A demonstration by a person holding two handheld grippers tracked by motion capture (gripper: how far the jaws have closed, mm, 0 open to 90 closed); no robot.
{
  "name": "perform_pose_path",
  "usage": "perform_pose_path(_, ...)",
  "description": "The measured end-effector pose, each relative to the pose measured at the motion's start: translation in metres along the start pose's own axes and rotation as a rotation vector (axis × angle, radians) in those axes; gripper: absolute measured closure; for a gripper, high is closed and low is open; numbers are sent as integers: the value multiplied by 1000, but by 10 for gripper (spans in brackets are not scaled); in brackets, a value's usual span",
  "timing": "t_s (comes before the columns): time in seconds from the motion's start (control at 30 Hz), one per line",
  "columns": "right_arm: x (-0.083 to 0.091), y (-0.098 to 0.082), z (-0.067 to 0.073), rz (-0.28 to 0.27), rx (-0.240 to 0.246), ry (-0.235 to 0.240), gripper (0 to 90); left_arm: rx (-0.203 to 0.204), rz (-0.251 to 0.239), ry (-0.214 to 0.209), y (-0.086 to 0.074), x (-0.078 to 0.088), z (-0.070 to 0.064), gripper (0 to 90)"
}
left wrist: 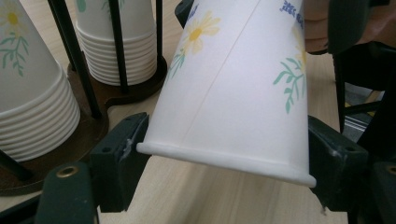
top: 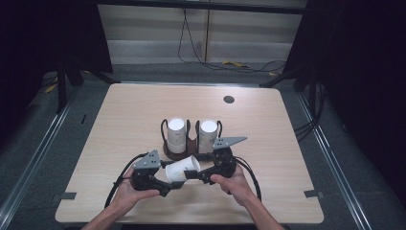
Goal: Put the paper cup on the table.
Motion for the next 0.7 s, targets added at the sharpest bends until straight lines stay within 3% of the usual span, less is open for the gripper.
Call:
perform_pose_path(0.17,3,1,0,-6,-3,-1,162,23,12,1,-1,3,1,228)
perform_pose_path(0.33,8,3,-2,-10,5,-11,162,71,-10,7,1,8,5,230)
perform_pose_path(0.57,16,1,-5,-1,19,-31,161,67,17,23,5,17,7,235)
perform_pose_path(0.67,20,1,-5,-10,31,-37,160,50,44,-16,8,20,5,232)
perform_pose_path(0.7,22,2,-5,-22,36,-38,162,45,46,-9,9,21,4,233)
Point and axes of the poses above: each handheld gripper's, and its own axes: x roughly backward along the jaws, y roughly out of its top, z roughly to its left, the point moved 3 cm from there along -x, roughly forward along the jaws, and after that the axes turned 8 degrees about -y, right-handed, at the moved point
